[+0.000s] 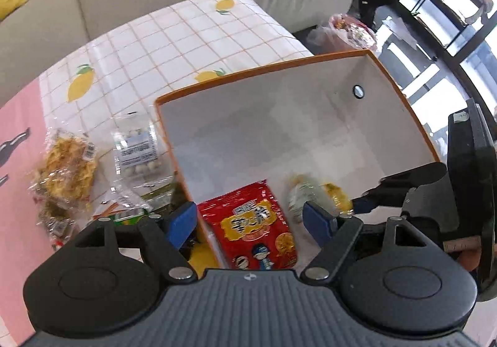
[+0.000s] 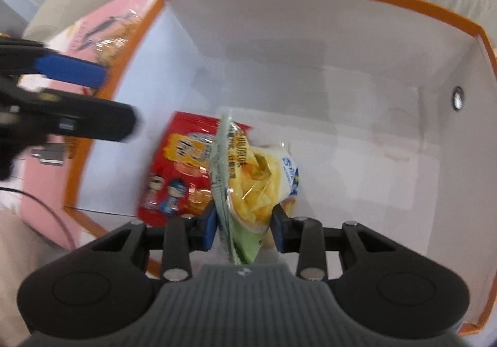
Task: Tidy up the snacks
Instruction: 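Open both grippers to release the bags and withdraw from the box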
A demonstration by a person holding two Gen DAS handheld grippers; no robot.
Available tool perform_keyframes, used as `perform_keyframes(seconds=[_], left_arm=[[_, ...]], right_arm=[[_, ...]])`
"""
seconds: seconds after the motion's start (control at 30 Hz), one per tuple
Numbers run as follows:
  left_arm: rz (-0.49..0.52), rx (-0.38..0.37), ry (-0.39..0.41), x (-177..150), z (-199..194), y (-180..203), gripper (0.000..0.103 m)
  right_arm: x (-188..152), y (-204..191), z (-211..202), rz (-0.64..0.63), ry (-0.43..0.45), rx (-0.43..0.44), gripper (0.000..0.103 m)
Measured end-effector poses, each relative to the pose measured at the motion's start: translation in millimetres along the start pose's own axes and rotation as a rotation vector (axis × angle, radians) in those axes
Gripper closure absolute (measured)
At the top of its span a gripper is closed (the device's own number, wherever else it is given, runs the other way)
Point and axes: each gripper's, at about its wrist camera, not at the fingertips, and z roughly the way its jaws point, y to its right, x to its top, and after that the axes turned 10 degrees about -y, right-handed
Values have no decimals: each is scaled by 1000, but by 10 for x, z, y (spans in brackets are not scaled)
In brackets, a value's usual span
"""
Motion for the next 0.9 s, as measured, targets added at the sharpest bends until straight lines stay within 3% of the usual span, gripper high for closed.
perform_keyframes(seconds=[0.2, 0.27, 0.43, 0.67, 0.9], left_arm=[[-14, -5, 31, -58, -68, 3, 13], [-18, -9, 46, -97, -103, -12, 13], [-32, -1, 89, -232, -246, -42, 13], [-87, 22, 174, -566, -489, -179, 13], [-177, 63, 264, -974, -664, -405, 13]], right_arm=[[-2, -43, 4, 5, -26, -71, 63], [-10, -50, -32, 0, -17, -105, 51], [-74, -169, -245, -50, 31, -207, 36], [-269, -570, -585, -128, 188, -346, 33], [-523, -1112, -778, -175, 385, -317, 30]])
